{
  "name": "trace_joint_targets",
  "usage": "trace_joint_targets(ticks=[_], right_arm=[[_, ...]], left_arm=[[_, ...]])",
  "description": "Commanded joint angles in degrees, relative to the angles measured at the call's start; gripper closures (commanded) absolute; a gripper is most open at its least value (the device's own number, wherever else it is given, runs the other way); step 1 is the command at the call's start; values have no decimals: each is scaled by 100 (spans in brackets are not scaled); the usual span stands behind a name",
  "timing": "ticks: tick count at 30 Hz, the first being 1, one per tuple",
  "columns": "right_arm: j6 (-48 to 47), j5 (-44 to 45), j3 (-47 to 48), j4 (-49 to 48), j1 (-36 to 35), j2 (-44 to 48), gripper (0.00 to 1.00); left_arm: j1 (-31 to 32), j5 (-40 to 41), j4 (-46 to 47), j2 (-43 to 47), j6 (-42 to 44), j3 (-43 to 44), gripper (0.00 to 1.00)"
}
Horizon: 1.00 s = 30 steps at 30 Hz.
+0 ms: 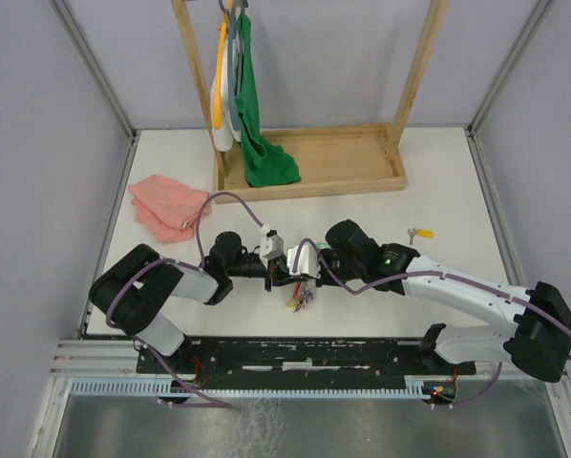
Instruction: Put the keys on the keyring
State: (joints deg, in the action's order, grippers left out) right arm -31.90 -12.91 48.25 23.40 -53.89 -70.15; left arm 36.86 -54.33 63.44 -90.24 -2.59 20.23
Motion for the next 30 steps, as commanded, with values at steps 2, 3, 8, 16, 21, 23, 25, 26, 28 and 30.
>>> trace_joint_targets(ticks=[2,3,8,16,21,23,25,26,28,30], right_arm=[[519,631,-43,49,-5,297,99],[608,652,-70,48,-1,306,99],[1139,633,-201,-32,-7,221,99],[1755,287,-321,-229,-8,-82,99],[1918,164,-342,-172,-12,-218,99],[1923,155,-305,-139,-7,-256,99],[1940,162,-256,-87,-4,-307,99],[1944,163,-223,-51,-12,-351,99],[1969,184,-115,72,-8,-467,99],[2025,208,3,176,-7,-623,99]], left_arm=[[-13,742,383,567,-360,-268,97],[-7,849,449,661,-383,-340,97],[118,1315,883,1124,-342,-728,97],[599,2108,1122,1339,248,-984,97],[753,2356,1700,1110,360,-1141,97],[803,2417,1840,960,411,-1156,97],[845,2450,2146,806,434,-1203,97],[853,2465,2329,732,418,-1247,97],[856,2480,2716,605,365,-1327,97],[871,2492,2905,583,343,-1369,97]])
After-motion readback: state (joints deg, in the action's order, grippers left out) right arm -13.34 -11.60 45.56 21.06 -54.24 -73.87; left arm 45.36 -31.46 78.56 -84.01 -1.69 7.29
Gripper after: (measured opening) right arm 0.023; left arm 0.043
